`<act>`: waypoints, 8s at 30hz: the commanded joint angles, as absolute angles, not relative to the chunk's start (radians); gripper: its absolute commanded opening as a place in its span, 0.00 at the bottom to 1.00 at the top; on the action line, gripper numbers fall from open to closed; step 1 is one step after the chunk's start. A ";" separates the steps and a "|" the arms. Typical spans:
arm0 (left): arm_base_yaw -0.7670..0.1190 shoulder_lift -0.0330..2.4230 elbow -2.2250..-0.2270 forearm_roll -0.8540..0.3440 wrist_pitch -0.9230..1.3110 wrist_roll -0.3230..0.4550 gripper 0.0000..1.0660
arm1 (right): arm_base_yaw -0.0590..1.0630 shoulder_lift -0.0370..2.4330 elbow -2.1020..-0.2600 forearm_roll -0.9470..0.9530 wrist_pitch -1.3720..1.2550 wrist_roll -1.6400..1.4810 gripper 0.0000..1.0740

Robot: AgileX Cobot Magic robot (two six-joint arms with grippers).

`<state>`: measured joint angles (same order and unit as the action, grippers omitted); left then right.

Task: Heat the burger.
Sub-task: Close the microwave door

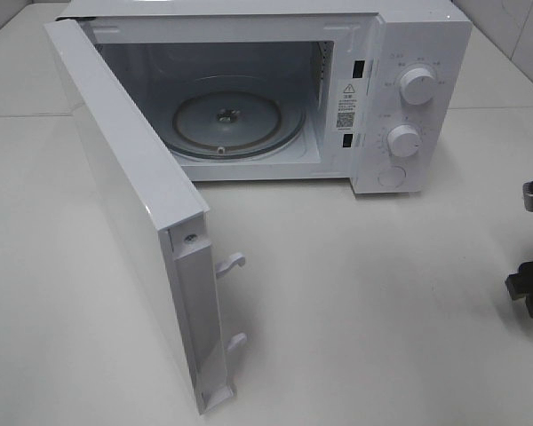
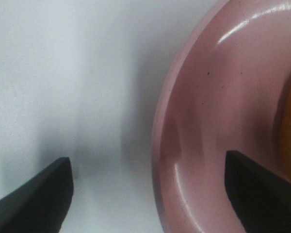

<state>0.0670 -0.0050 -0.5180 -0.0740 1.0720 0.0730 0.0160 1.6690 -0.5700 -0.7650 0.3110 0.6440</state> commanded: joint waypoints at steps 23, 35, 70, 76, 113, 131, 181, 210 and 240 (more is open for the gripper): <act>0.069 -0.011 -0.516 -0.071 1.070 0.068 0.95 | 0.018 1.448 -0.574 -0.330 0.579 0.342 0.82; 0.069 -0.011 -0.516 -0.071 1.070 0.068 0.95 | 0.018 1.091 -0.614 -0.060 0.852 0.111 0.82; 0.069 -0.011 -0.516 -0.071 1.070 0.068 0.95 | 0.018 -0.032 -0.501 -0.048 1.129 0.078 0.82; 0.069 -0.011 -0.516 -0.071 1.070 0.068 0.95 | 0.019 -0.037 -0.490 -0.017 1.148 0.063 0.82; 0.068 -0.011 -0.516 -0.072 1.070 0.068 0.95 | 0.003 -0.036 -0.451 0.018 1.103 0.037 0.91; 0.068 -0.011 -0.516 -0.072 1.070 0.068 0.95 | 0.006 -0.036 -0.451 0.018 1.103 0.037 0.91; 0.068 0.837 -0.233 -0.045 -0.480 -0.049 0.08 | 0.006 -0.036 -0.451 0.018 1.103 0.037 0.91; 0.068 1.554 -0.304 0.431 -1.055 -0.187 0.00 | 0.006 -0.036 -0.451 0.018 1.103 0.037 0.91; -0.192 1.785 -0.499 0.455 -1.054 -0.179 0.00 | 0.006 -0.036 -0.451 0.018 1.102 0.038 0.91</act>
